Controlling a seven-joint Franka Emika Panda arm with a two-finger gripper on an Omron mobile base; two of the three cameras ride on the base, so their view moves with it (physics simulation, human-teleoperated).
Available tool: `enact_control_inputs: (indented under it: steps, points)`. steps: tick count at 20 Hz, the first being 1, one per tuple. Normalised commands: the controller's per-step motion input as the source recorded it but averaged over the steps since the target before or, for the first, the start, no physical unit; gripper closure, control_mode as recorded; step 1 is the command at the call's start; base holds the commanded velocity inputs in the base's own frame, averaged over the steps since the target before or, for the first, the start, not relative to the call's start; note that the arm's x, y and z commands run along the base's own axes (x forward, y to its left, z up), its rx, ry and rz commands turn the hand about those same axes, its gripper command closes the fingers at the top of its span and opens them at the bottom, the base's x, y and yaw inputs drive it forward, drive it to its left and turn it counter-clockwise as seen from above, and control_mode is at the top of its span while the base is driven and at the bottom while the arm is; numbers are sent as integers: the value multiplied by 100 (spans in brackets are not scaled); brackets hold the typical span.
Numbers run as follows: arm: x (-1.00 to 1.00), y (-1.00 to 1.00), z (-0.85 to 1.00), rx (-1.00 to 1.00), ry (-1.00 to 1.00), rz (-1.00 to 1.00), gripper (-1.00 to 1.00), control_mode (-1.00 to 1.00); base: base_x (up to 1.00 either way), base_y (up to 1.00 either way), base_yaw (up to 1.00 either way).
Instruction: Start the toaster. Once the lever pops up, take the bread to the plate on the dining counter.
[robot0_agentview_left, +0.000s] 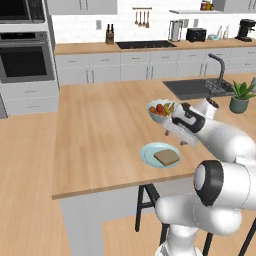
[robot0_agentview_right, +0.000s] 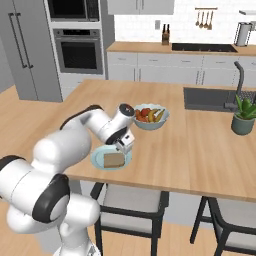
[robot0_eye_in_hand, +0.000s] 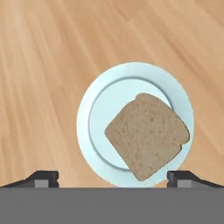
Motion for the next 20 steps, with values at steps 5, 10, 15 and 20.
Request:
enact_control_inputs:
  steps: [5,10,15,20]
  points:
    - [-28,32,52,-13,9,0,-100,-100,0,0,0]
    - [-63,25,58,-13,1,1,-100,-100,0,0,0]
    - [-66,8,54,-11,0,1,-100,-100,0,0,0]
    - [-75,1,39,-11,0,4,-100,-100,0,0,0]
